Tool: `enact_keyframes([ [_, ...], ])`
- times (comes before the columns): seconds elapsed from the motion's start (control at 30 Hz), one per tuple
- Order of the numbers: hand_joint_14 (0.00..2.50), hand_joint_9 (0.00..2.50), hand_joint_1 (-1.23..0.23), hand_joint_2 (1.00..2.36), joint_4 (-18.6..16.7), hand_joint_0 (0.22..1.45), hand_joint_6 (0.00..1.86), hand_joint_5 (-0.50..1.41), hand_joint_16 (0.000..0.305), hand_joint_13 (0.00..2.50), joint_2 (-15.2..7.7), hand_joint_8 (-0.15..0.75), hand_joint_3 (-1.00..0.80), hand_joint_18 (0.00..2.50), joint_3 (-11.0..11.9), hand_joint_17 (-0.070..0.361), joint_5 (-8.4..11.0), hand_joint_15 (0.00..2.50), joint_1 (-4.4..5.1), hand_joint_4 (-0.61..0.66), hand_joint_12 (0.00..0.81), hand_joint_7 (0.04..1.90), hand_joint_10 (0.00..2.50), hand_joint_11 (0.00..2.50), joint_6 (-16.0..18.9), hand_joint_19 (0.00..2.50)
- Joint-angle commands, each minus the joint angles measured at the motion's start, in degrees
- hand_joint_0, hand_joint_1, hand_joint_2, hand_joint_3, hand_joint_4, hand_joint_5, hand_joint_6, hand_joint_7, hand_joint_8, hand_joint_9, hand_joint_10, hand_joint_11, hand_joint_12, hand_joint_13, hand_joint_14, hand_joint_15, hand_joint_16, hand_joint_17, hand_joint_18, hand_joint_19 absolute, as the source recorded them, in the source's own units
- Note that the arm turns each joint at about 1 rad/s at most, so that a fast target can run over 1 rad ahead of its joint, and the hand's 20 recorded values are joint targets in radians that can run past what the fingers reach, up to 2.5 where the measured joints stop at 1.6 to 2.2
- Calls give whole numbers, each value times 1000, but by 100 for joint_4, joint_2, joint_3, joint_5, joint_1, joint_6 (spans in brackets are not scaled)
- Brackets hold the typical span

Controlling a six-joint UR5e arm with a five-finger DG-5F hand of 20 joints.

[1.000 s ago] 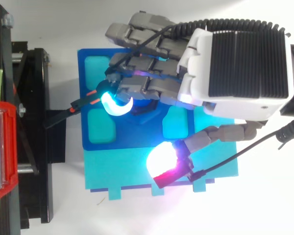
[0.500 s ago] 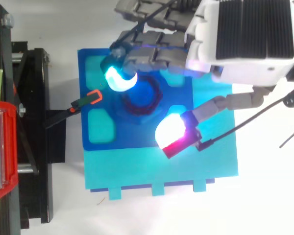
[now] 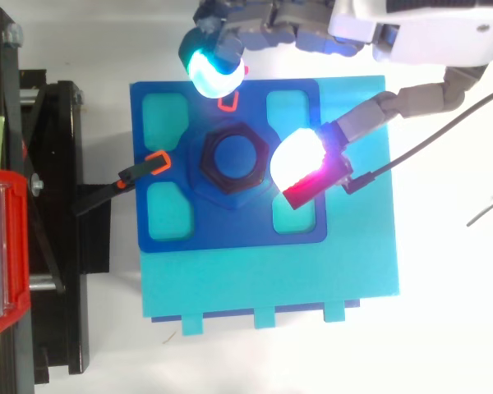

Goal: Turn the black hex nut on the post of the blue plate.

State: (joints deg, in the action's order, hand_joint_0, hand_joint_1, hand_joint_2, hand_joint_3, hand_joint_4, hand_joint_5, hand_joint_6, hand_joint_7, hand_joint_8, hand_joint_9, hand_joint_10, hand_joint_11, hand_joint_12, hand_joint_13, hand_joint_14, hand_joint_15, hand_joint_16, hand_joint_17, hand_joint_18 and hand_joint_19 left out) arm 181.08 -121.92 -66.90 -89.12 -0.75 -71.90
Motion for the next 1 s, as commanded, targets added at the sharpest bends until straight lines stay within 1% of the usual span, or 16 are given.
enact_keyframes([
  [0.0, 0, 371, -458, 1000, 77, 475, 502, -195, 50, 19, 1, 270, -500, 0, 107, 112, 17, 0, 40, 222, 372, 788, 0, 0, -17, 0],
  [0.13, 0, 373, -458, 1000, -46, 475, 502, -196, 50, 19, 1, 271, -500, 0, 124, 112, 70, 0, 145, 223, 372, 787, 0, 0, -17, 0],
  [0.2, 0, 372, -455, 1000, -117, 475, 502, -196, 50, 19, -7, 270, -500, 0, 124, 113, 87, 0, 180, 222, 372, 787, 1, 0, -17, 0],
  [0.27, 0, 372, -454, 1000, -257, 475, 502, -196, 50, 18, -16, 270, -500, 0, 124, 113, 140, 0, 286, 222, 371, 786, 0, 0, -17, 0],
  [0.3, 0, 372, -455, 1000, -266, 475, 502, -196, 50, 18, -34, 269, -500, 0, 124, 113, 158, 0, 304, 222, 371, 787, 0, 0, -17, 0],
  [0.4, 0, 372, -455, 1000, -301, 475, 502, -197, 50, 17, -104, 270, -500, 0, 124, 113, 219, 0, 400, 220, 371, 787, 0, 0, 1, 0],
  [0.43, 0, 373, -455, 1000, -319, 475, 502, -197, 50, 16, -166, 269, -500, 0, 124, 113, 254, 0, 444, 220, 370, 786, 1, 0, 9, 0],
  [0.5, 0, 372, -454, 1000, -354, 475, 502, -197, 50, 14, -218, 270, -500, 0, 133, 113, 281, 0, 470, 220, 370, 786, 0, 0, 27, 0],
  [0.57, 0, 372, -454, 1000, -407, 473, 502, -197, 50, 15, -253, 270, -500, 0, 133, 113, 325, 0, 541, 220, 370, 786, 0, 0, 53, 0],
  [0.63, 0, 373, -453, 1000, -416, 473, 502, -197, 50, 15, -262, 269, -500, 0, 133, 113, 369, 0, 585, 218, 370, 784, 0, 0, 62, 0],
  [0.7, 0, 372, -452, 1000, -407, 474, 502, -197, 50, 15, -253, 270, -500, 0, 133, 113, 474, 0, 655, 217, 371, 784, 0, 0, 62, 0],
  [0.77, 0, 371, -452, 1000, -398, 474, 502, -197, 50, 15, -253, 269, -500, 0, 133, 113, 527, 0, 690, 218, 370, 784, 0, 0, 62, 0],
  [0.8, 0, 371, -452, 1000, -389, 473, 502, -197, 50, 15, -253, 270, -500, 0, 133, 113, 553, 0, 734, 218, 371, 786, 0, 0, 62, 0],
  [0.83, 0, 371, -452, 1000, -389, 474, 502, -197, 50, 15, -262, 270, -500, 0, 124, 113, 562, 0, 743, 216, 371, 785, 0, 0, 62, 0],
  [0.87, 0, 372, -452, 1000, -372, 474, 502, -197, 50, 15, -262, 271, -500, 0, 133, 113, 580, 0, 787, 215, 371, 785, 0, 0, 62, 0],
  [0.97, 0, 373, -451, 1000, -319, 474, 502, -197, 50, 15, -262, 271, -500, 0, 124, 113, 650, 0, 857, 217, 371, 783, 0, 0, 62, 0],
])
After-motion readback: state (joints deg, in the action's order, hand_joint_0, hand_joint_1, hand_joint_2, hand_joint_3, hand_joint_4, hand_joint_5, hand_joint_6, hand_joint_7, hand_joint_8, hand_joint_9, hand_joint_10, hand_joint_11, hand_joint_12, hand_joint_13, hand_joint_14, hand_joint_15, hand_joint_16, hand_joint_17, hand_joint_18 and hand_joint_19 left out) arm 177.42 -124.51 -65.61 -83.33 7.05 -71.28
